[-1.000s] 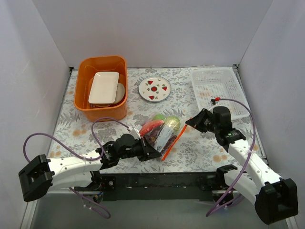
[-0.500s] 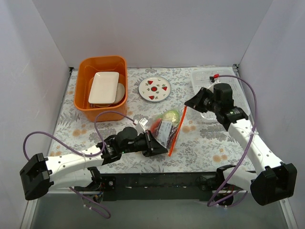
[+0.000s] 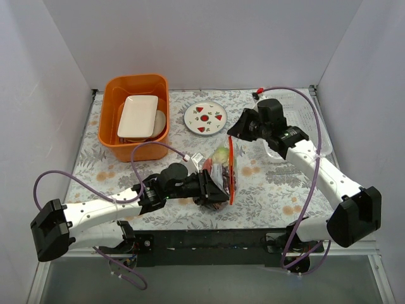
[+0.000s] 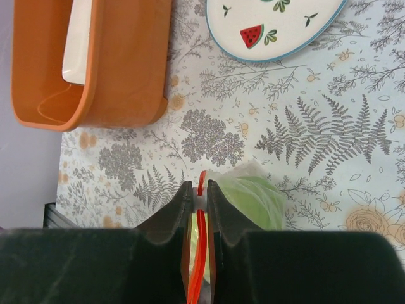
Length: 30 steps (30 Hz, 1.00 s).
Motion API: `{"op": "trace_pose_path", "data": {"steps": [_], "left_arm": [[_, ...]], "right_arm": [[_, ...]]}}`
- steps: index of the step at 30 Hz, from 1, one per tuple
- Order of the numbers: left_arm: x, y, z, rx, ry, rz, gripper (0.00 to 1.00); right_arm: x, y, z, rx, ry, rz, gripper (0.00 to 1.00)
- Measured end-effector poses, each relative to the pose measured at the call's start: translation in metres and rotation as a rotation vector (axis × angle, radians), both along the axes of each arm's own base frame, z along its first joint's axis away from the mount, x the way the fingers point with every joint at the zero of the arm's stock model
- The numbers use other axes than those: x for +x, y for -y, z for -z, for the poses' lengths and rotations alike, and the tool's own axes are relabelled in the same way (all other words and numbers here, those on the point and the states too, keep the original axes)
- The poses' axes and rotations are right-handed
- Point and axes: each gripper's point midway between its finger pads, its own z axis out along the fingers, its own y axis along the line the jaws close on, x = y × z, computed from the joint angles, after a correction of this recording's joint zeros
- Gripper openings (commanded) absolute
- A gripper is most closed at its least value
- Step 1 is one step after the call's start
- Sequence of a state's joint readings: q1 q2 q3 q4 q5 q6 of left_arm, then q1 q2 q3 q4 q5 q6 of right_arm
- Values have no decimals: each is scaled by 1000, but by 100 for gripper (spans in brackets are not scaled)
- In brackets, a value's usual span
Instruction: Open the zip-top bag and remove the fake food
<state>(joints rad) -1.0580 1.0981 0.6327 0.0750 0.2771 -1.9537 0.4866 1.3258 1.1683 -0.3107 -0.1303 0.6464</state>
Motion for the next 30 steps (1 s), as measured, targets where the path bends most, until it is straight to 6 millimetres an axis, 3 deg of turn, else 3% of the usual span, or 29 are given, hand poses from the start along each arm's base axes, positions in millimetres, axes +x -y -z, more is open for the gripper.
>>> {"op": "trace_pose_path", "data": {"steps": [5, 10, 14, 17, 20, 26, 30], "left_arm": [[-3, -10, -1, 47, 23, 5, 32], [6, -16, -26, 90, 115, -18, 39], [26, -10, -61, 135, 238, -50, 46], [49, 2, -69, 206, 315, -84, 52], [70, 8, -50, 317, 357, -115, 53], [99, 3, 15, 581, 381, -149, 61], [105, -2, 22, 633, 401, -171, 61]], "right_arm": [[1, -6, 9, -23, -17, -1, 1], [3, -12, 2, -29, 5, 1, 1], [1, -17, 2, -36, 12, 0, 1], [-2, -20, 2, -37, 14, -4, 1], [-2, -21, 2, -43, 18, -2, 1], [-7, -28, -1, -39, 23, -16, 1], [-9, -32, -1, -40, 24, -24, 1]]}}
